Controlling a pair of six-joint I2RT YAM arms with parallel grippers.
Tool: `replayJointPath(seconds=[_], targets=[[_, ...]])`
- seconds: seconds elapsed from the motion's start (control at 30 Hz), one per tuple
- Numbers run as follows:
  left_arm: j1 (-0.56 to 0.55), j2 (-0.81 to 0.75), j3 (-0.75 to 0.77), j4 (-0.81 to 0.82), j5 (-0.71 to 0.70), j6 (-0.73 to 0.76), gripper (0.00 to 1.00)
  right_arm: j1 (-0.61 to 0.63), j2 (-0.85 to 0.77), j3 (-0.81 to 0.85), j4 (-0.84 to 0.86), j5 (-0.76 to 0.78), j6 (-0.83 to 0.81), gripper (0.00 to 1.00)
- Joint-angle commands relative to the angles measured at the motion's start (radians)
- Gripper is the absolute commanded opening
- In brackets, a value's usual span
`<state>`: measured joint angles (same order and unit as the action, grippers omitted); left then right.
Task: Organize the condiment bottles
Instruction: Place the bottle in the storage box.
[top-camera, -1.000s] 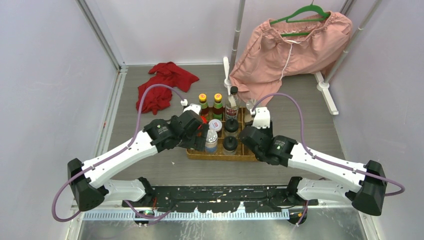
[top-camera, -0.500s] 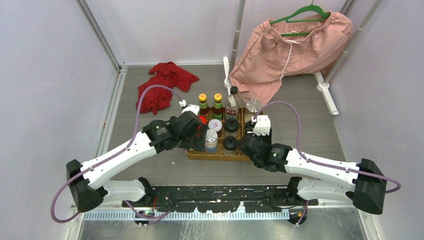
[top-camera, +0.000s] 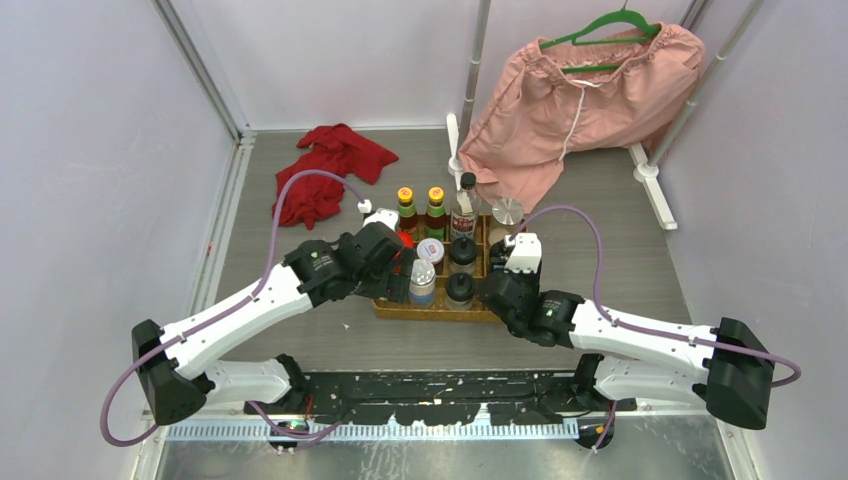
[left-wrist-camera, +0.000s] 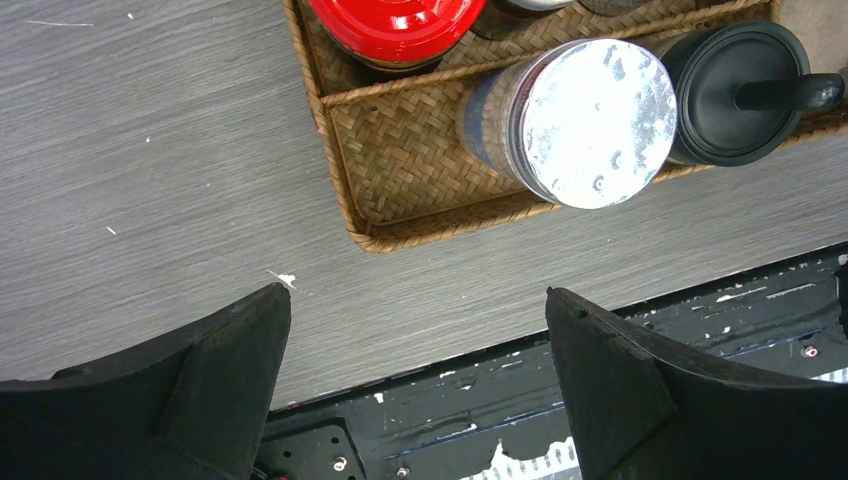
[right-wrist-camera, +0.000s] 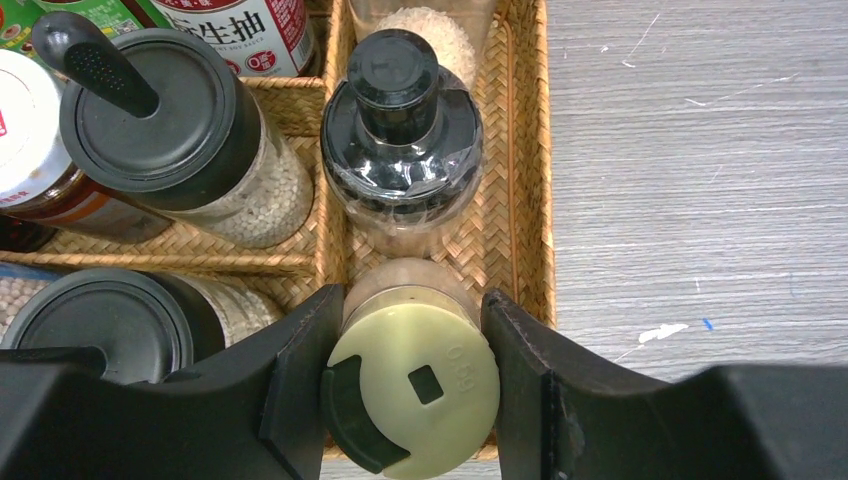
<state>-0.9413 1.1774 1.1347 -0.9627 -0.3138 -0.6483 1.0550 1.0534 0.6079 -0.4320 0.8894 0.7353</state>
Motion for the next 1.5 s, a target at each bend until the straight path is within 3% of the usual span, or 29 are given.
replayJointPath(seconds=[0.0, 0.4, 0.9, 1.33, 1.47], targets=[[0.003, -0.014, 0.014, -0.003, -0.004, -0.010, 0.99, 0.005, -0.007, -0.006, 0.047, 0.005, 0.051, 0.01], [0.002, -0.009, 0.018, 0.002, -0.002, -0.009, 0.99, 0.005, 0.069, -0.005, 0.011, -0.011, 0.086, 0.13], [0.002, 0.001, 0.026, 0.004, -0.008, -0.002, 0.99, 0.005, 0.066, 0.001, -0.004, -0.010, 0.079, 0.74], [0.006, -0.024, 0.050, -0.005, -0.076, 0.037, 1.00, 0.041, -0.109, 0.109, -0.187, -0.014, 0.062, 0.83], [0.107, -0.046, 0.101, 0.004, -0.051, 0.101, 1.00, 0.042, -0.242, 0.191, -0.242, 0.016, -0.032, 0.94]])
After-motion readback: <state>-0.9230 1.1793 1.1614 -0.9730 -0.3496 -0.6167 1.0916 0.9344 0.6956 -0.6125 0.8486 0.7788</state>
